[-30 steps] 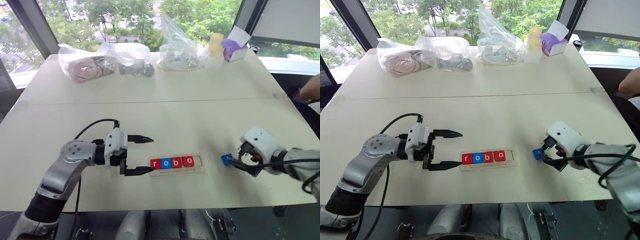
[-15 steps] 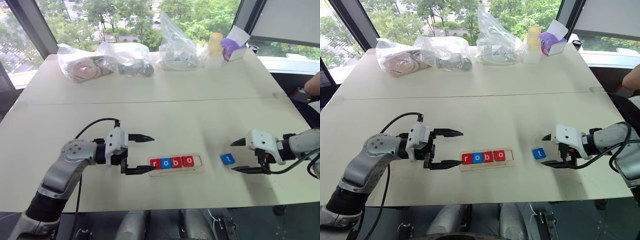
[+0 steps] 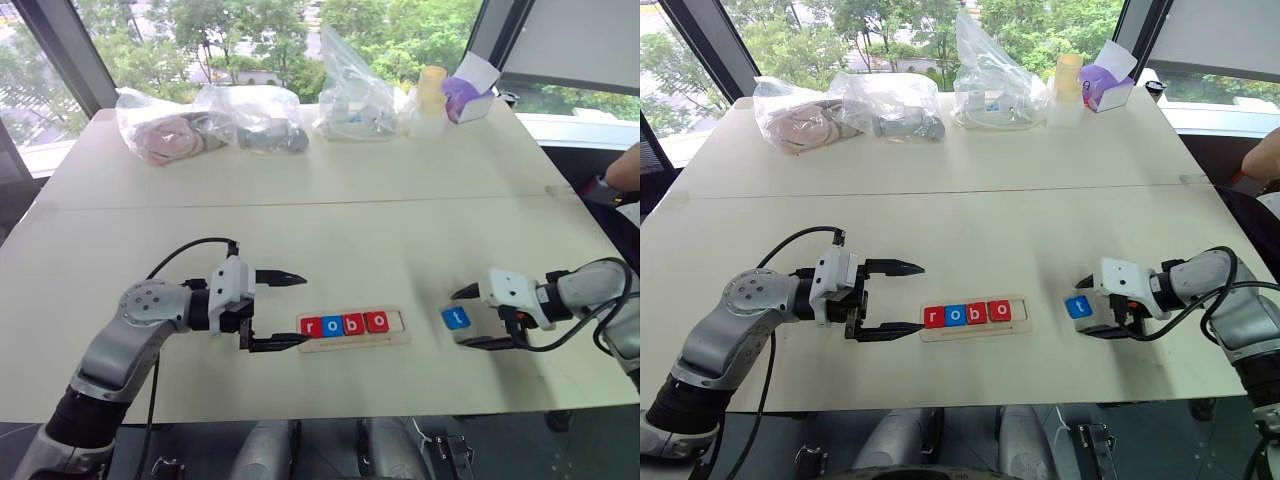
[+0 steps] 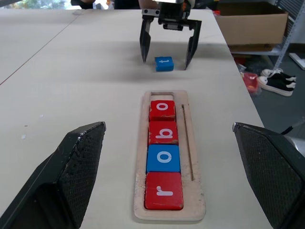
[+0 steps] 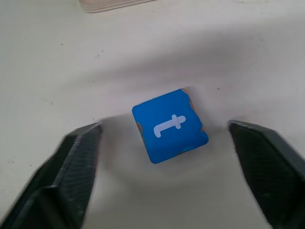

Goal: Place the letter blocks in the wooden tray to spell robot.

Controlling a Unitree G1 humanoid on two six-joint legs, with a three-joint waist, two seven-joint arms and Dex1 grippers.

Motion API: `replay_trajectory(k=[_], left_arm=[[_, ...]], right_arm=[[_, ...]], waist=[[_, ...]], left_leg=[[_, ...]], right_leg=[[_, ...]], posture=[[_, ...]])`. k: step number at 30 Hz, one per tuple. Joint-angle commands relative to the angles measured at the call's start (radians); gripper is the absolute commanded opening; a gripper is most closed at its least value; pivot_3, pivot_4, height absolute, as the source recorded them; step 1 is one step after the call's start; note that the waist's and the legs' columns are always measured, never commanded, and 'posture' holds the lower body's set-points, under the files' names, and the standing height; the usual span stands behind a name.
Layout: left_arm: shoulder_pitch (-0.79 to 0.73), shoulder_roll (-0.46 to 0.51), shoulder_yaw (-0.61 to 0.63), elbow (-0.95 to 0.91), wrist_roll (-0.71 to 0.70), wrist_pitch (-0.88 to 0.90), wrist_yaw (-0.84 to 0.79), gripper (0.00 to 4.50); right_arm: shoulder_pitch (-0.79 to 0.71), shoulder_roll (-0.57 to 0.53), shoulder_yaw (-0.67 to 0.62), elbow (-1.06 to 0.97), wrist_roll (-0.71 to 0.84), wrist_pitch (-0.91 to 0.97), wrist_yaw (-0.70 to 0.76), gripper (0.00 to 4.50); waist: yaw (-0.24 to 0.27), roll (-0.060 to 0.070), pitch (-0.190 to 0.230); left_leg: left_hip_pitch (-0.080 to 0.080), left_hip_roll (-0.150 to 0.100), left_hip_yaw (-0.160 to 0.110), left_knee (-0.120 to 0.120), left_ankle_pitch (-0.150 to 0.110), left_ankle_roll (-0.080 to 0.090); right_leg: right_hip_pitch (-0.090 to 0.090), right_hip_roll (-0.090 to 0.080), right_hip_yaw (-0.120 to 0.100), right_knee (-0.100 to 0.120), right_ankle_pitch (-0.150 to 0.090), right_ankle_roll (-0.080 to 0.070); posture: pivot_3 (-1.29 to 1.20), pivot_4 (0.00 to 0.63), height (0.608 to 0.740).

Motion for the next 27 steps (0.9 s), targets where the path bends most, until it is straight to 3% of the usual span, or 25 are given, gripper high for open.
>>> replay_trajectory(k=[1,4,17,27], left_arm=[[-0.005,0.009,0.018,-0.034,-0.017,0.005,0.001,4.5],[-0.006,0.009,0.017,-0.034,-0.016,0.006,0.001,4.5],[-0.007,-0.002,0.01,-0.036,-0.011,0.011,0.009,4.5],[0.012,0.008,0.022,-0.053,-0.015,0.014,0.013,4.5]], right_arm=[[-0.004,0.006,-0.002,0.008,-0.019,0.003,-0.017,2.56],[-0.004,0.01,-0.007,-0.004,-0.017,0.009,-0.022,1.16],[-0.043,0.037,0.018,-0.377,0.056,0.264,-0.073,1.12],[-0.06,0.087,0.096,-0.409,0.009,0.314,-0.117,1.12]], waist=[[-0.001,0.0,0.0],[-0.001,0.0,0.0],[0.005,0.001,0.0],[0.004,0.0,0.0]], left_leg=[[0.0,0.0,0.0,0.0,0.0,0.0],[0.0,0.0,0.0,0.0,0.0,0.0],[-0.001,0.0,0.0,0.0,0.0,0.0],[-0.001,-0.001,0.0,0.0,0.0,0.0]], right_leg=[[0.0,0.0,0.0,0.0,0.0,0.0],[0.0,0.0,0.0,0.0,0.0,0.0],[-0.001,-0.001,0.0,0.0,0.001,0.001],[-0.001,-0.001,0.0,0.0,0.0,0.0]], posture=[[0.0,0.15,0.74],[0.0,0.15,0.74],[0.0,0.15,0.74],[0.0,0.15,0.74]])
